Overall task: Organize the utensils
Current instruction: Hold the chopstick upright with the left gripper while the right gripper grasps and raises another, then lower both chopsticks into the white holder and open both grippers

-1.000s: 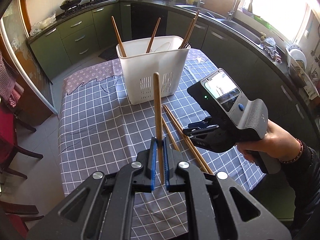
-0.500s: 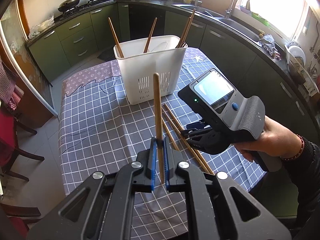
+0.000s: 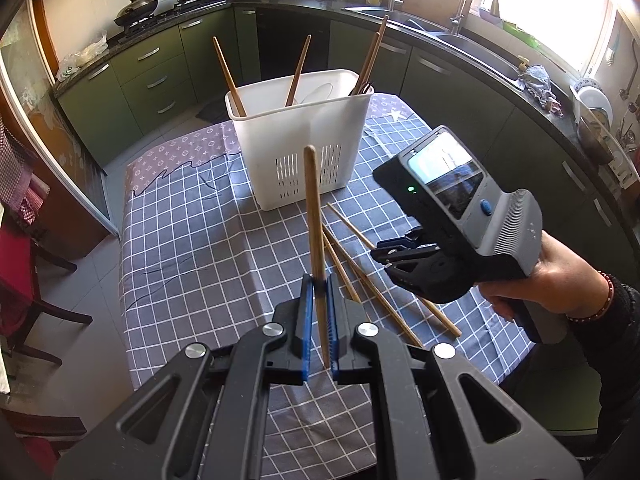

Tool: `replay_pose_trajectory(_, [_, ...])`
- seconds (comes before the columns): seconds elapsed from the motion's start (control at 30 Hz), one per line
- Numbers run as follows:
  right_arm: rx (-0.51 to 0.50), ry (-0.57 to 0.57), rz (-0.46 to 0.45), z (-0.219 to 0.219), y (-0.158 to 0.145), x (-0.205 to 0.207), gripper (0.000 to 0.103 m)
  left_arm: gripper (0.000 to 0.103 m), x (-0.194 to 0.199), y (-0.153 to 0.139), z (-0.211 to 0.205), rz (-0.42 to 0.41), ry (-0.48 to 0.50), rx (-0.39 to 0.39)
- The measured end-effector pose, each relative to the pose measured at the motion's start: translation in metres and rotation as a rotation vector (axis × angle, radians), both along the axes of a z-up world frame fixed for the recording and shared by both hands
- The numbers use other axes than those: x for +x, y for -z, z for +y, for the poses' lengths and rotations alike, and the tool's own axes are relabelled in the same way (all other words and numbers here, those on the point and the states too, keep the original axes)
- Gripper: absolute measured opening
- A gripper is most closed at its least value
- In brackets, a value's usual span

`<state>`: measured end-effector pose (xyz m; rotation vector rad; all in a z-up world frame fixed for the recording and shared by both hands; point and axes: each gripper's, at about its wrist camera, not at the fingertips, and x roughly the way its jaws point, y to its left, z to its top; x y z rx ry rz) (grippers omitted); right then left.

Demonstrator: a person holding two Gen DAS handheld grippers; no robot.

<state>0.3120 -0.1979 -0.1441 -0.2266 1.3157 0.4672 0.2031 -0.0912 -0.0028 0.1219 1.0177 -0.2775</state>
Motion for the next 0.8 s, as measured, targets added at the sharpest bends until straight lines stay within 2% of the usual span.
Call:
replay_pose_trajectory(0.1, [0.022,0.003,-0.074,-0.011,-0.025,-0.012,0.008,0.007,0.001,0.000,0.000,0.000,0.003,0.001])
replay_pose_trajectory(0.3, [0.162,0.014,-0.244,-0.045,-0.103,-0.046,0.007,0.007,0.000,0.000,0.001,0.000,0.001,0.006])
replay_pose_trajectory(0.37, [0.179,0.016,-0.289,-0.051,-0.119,-0.059,0.007,0.007,-0.001,0.000,0.001,-0.002,0.000,0.009])
replay_pose_trajectory(0.57, [0.184,0.024,-0.313,-0.072,-0.129,-0.074,0.007,0.007,-0.006,-0.001,-0.003,-0.008,0.004,0.013])
replay_pose_trajectory(0.8, [0.199,0.017,-0.309,-0.071,-0.126,-0.082,0.007,0.007,-0.011,-0.003,-0.004,-0.010,0.013,0.008])
